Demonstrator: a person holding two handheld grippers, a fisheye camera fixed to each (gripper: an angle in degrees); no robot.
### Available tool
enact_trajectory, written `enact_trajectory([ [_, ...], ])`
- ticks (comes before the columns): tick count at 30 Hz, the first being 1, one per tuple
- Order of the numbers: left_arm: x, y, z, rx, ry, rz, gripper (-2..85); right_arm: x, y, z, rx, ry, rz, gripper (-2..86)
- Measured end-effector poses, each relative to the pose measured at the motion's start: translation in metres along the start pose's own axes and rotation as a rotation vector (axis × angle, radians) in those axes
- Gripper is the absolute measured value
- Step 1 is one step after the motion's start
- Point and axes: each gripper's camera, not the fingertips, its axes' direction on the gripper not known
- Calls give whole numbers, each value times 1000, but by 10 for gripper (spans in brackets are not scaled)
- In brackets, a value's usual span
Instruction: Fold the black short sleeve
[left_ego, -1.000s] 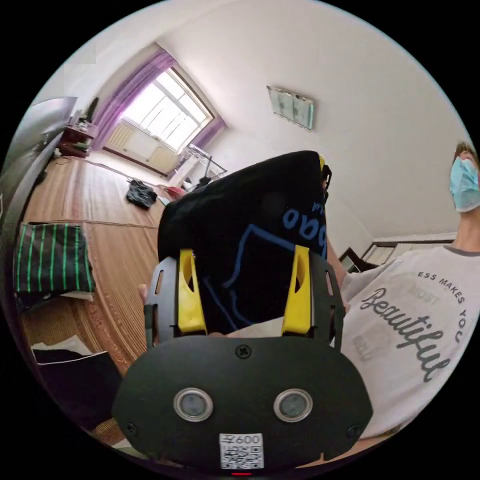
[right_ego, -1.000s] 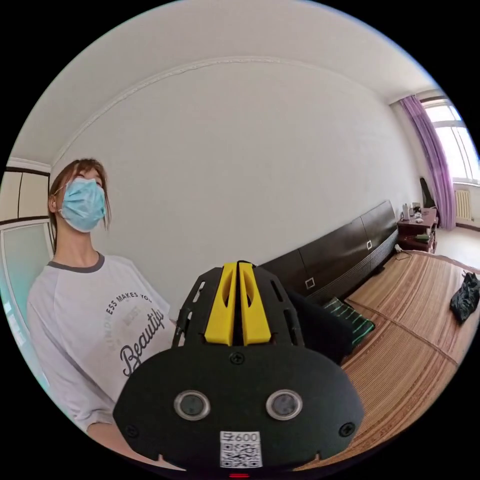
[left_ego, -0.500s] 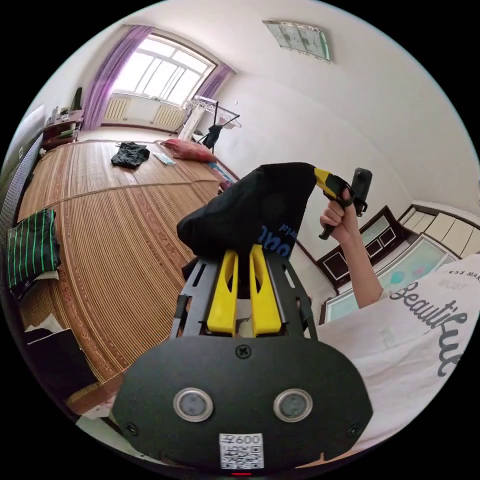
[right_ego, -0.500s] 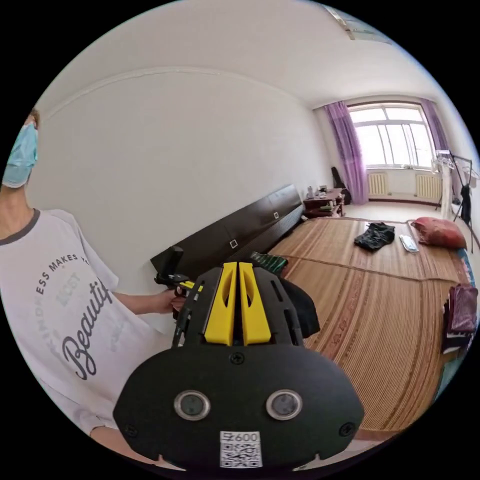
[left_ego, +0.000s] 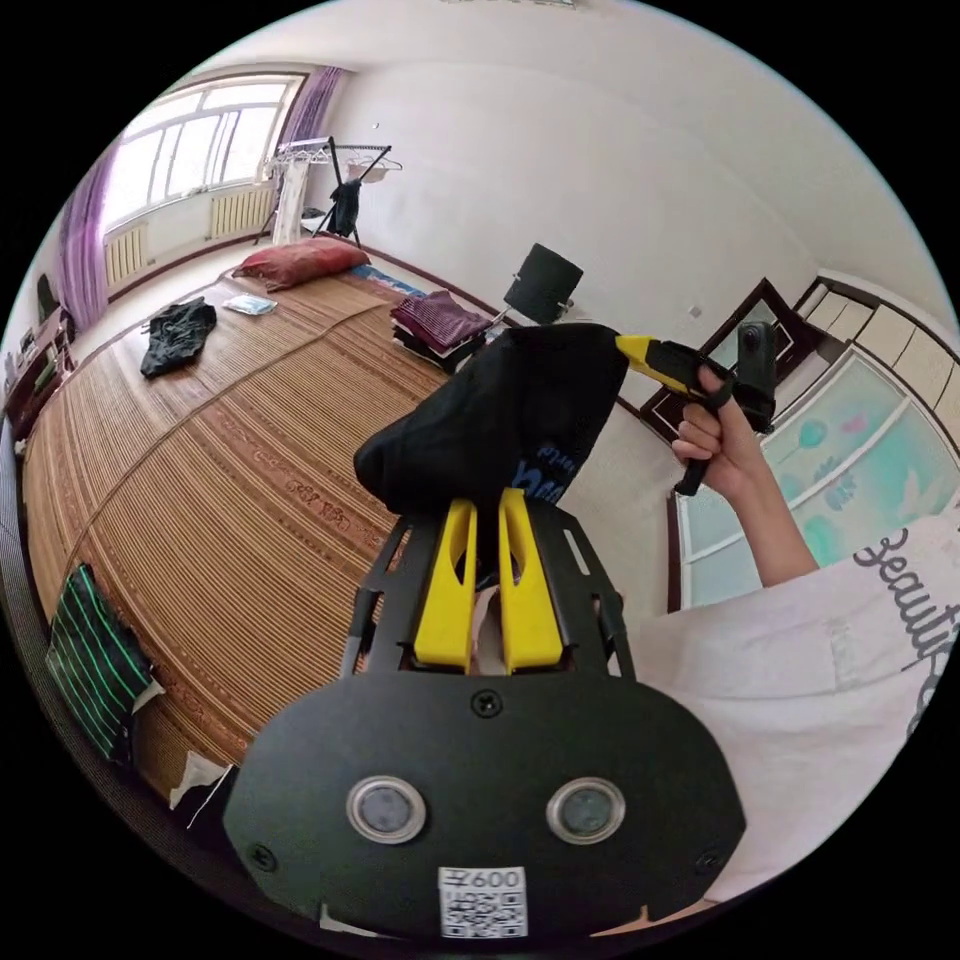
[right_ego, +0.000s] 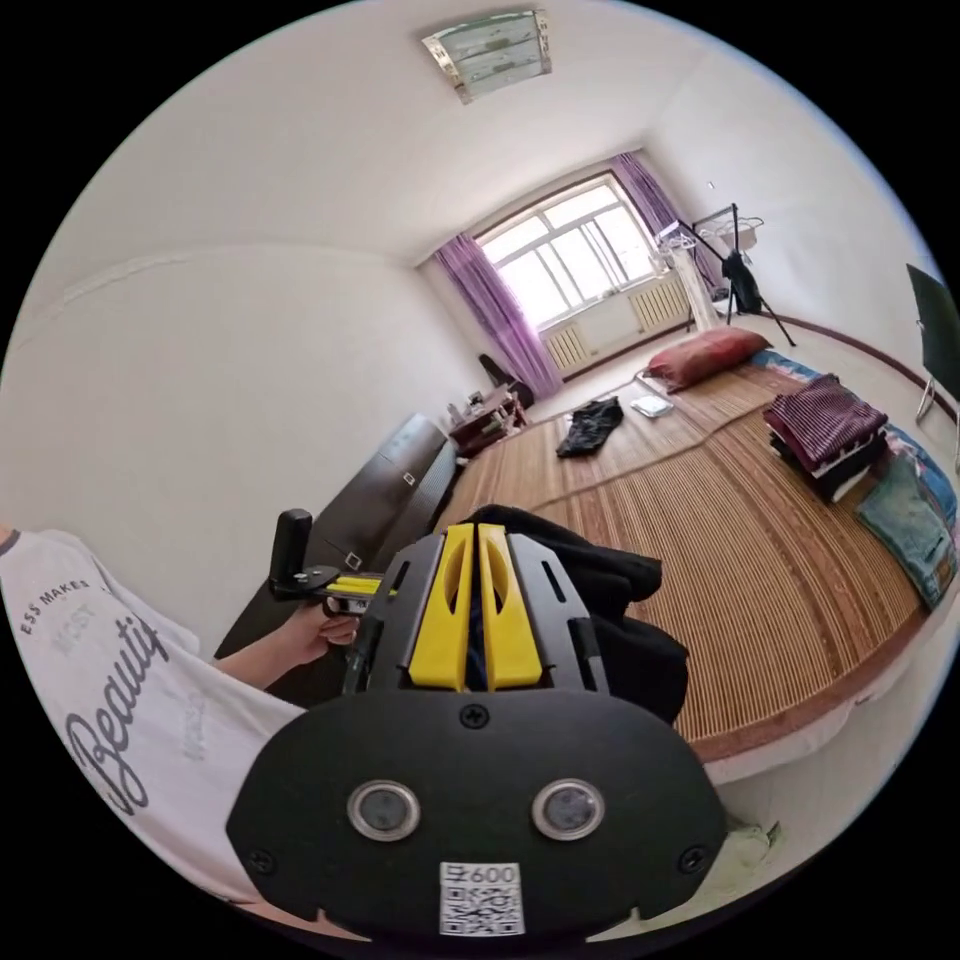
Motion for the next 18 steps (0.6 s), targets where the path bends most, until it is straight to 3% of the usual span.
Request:
enact_trajectory([
  [4, -27, -8, 53, -71, -25, 61, 30, 35, 40, 63, 9, 63, 122, -8],
  [7, -50, -15, 73, -135, 44, -13, 29, 58, 62, 104, -36, 8, 244, -8],
  [11, -63, -5, 84, -142, 72, 29, 28, 57, 57, 161, -147, -24, 240, -8],
  [16, -129, 2, 108, -165, 174, -216, 29, 21, 51, 219, -286, 33, 115, -8],
  [18, -140, -2, 112, -143, 159, -211, 29, 16, 52, 221, -300, -14, 123, -8],
])
